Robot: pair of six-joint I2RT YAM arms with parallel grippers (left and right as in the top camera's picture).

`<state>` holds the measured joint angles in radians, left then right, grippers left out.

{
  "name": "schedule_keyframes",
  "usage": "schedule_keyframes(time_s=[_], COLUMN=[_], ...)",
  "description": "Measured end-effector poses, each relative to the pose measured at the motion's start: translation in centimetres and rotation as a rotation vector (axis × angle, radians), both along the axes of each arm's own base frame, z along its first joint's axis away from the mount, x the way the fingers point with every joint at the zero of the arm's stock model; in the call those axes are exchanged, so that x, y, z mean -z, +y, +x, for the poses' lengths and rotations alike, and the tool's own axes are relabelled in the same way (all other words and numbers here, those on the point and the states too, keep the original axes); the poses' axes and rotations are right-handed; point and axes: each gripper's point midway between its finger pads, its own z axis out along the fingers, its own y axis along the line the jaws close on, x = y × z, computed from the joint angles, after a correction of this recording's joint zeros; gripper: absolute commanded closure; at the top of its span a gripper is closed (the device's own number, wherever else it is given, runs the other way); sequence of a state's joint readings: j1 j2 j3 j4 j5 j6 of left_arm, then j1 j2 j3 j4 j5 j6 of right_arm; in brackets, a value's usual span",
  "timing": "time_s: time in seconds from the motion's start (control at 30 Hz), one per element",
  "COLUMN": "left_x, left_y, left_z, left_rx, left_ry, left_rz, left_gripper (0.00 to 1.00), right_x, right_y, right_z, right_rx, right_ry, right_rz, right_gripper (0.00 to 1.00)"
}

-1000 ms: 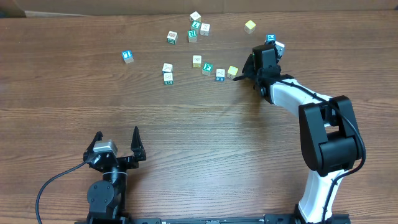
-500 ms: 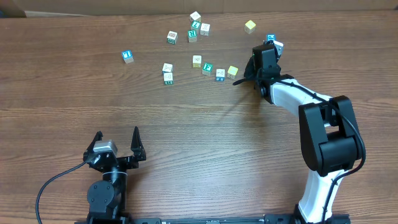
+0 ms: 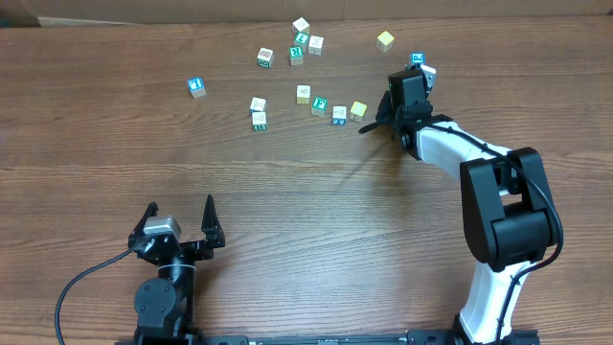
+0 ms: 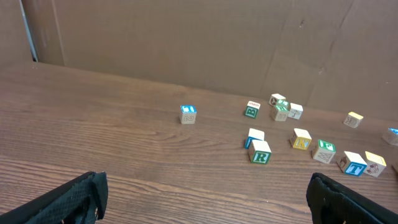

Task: Form a horizontal line

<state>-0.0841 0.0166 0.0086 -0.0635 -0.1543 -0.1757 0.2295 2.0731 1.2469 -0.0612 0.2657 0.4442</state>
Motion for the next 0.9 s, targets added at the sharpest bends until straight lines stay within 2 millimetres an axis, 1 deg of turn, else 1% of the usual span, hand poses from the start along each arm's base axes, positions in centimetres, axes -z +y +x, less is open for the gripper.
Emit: schedule_keyframes(time_s=[0.23,0.27,0.33,0.37,0.43,0.47,0.57,0.73,0.77,0.9], left_x=[-0.02,-0.02,-0.02,-0.02,0.00,-0.02,-0.02,0.00,-0.02,-0.02], left_y=[0.00,0.00,0.00,0.00,0.00,0.00,0.00,0.00,0.00,0.00], left_z=[0.00,0.00,0.00,0.00,0.00,0.00,0.00,0.00,0.00,0.00], left_rx=[0.000,0.000,0.000,0.000,0.000,0.000,0.000,0.000,0.000,0.000], left_ry=[0.000,0.000,0.000,0.000,0.000,0.000,0.000,0.000,0.000,0.000], left_rz=[0.000,0.000,0.000,0.000,0.000,0.000,0.000,0.000,0.000,0.000], left_gripper=[0.00,0.00,0.00,0.00,0.01,0.00,0.00,0.00,0.01,0.01], right_x=[0.00,-0.01,-0.01,0.00,-0.01,0.01,0.00,0.00,0.00,0.00], right_y=[0.00,0.00,0.00,-0.01,0.00,0.00,-0.01,0.00,-0.01,-0.01], right_z=[0.00,0.01,0.01,0.00,0.01,-0.01,-0.01,0.00,0.00,0.00], right_rx=[0.000,0.000,0.000,0.000,-0.002,-0.002,-0.001,-0.003,-0.002,-0.002], right_ry=[0.000,0.000,-0.001,0.000,0.000,0.001,0.000,0.000,0.000,0.000], right_rz=[0.000,-0.001,0.000,-0.001,-0.002,-0.002,-0.002,-0.003,-0.003,-0.003], right_gripper=[0.72,0.71,0.64,0.63,0.62,0.63,0.71,0.73,0.75,0.75])
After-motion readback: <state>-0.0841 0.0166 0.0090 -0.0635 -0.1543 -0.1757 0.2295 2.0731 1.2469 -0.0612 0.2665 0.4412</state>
